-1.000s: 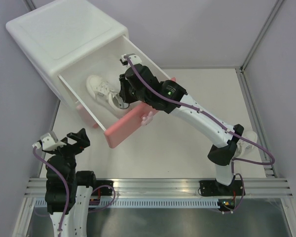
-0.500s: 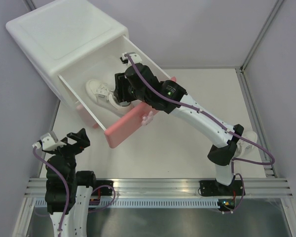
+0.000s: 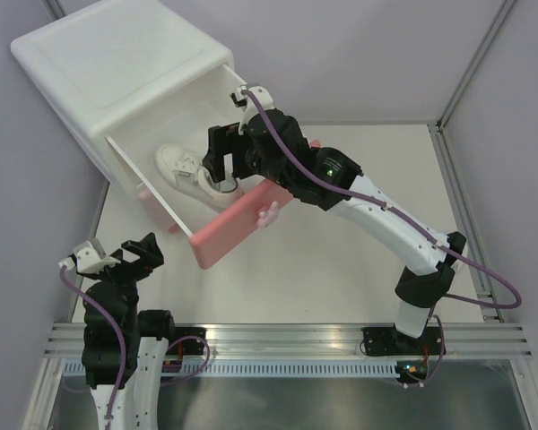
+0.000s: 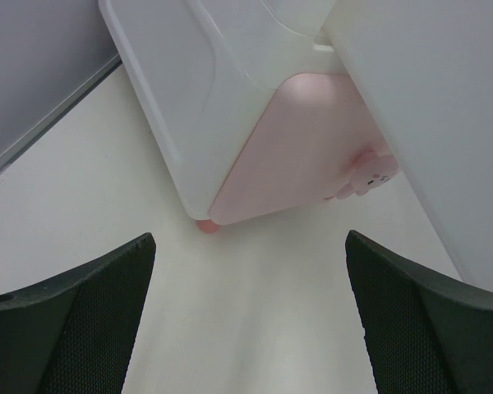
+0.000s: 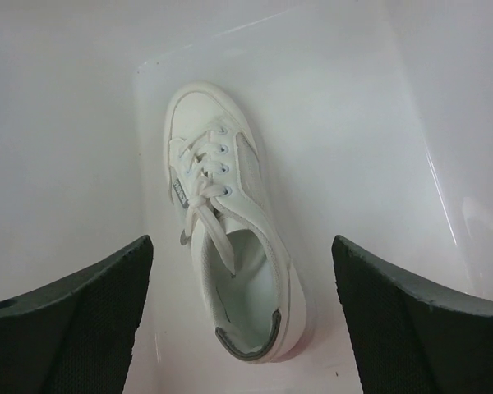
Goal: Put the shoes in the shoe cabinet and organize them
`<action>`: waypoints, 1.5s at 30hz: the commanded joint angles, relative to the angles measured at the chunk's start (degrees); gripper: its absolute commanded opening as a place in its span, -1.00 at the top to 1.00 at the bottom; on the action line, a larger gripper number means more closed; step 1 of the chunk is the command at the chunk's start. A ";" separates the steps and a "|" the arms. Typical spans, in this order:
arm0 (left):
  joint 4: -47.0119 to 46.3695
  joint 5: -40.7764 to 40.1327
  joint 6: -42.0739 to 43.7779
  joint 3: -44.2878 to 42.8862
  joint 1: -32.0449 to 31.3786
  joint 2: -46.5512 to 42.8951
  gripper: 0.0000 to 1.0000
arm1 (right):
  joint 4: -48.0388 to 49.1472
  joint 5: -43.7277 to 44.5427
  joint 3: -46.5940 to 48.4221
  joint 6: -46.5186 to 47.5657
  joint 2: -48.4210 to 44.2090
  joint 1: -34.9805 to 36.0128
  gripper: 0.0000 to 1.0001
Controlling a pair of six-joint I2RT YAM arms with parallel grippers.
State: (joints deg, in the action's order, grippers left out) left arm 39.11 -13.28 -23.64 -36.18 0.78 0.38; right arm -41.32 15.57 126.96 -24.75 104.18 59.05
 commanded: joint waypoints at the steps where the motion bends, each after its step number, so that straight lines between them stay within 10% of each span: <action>1: -1.15 -0.17 1.14 0.15 -0.07 -4.60 -0.97 | 4.84 0.51 -0.74 2.60 -3.90 0.19 -0.87; 24: -1.23 -0.34 1.14 0.06 -0.07 -4.42 -0.97 | 21.72 4.90 -19.90 9.19 -22.35 0.10 -0.96; 45: -1.06 -1.05 0.96 -0.03 -0.07 -3.81 -0.97 | 8.89 22.12 -31.67 2.87 -34.03 -7.79 -0.96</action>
State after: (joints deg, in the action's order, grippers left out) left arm 39.11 -13.41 -23.64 -36.16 0.78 0.38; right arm -29.56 31.05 97.32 -19.11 74.76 53.74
